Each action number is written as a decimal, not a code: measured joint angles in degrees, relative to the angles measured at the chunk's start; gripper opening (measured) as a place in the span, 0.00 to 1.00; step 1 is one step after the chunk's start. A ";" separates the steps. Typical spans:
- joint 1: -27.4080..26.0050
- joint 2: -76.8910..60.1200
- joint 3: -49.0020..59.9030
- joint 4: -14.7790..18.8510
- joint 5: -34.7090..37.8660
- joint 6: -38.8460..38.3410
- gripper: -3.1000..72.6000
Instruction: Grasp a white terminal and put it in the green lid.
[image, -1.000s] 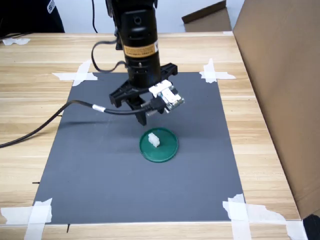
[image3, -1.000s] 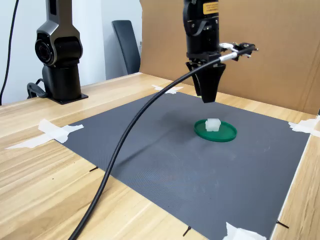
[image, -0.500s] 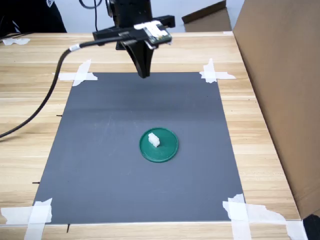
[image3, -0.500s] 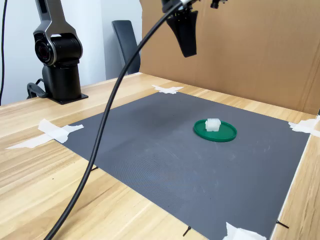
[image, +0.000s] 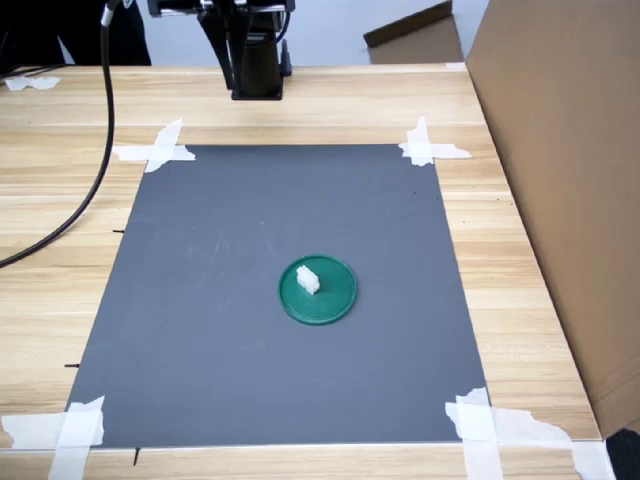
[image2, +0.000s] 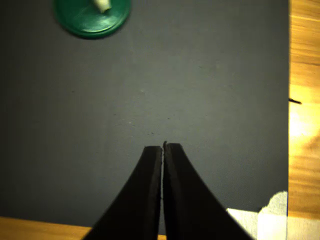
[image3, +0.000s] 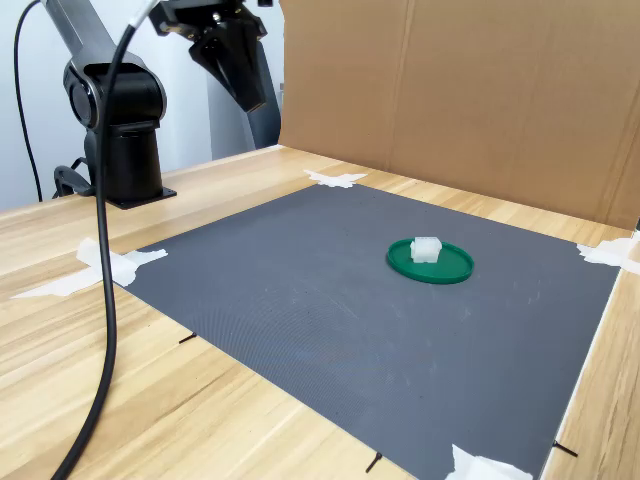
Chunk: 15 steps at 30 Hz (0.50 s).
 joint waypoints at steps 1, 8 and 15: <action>-0.83 -2.79 2.38 0.06 -1.44 0.91 0.01; -3.13 -18.67 16.30 0.06 -5.80 3.25 0.01; -5.94 -28.18 24.94 0.10 -13.69 3.44 0.01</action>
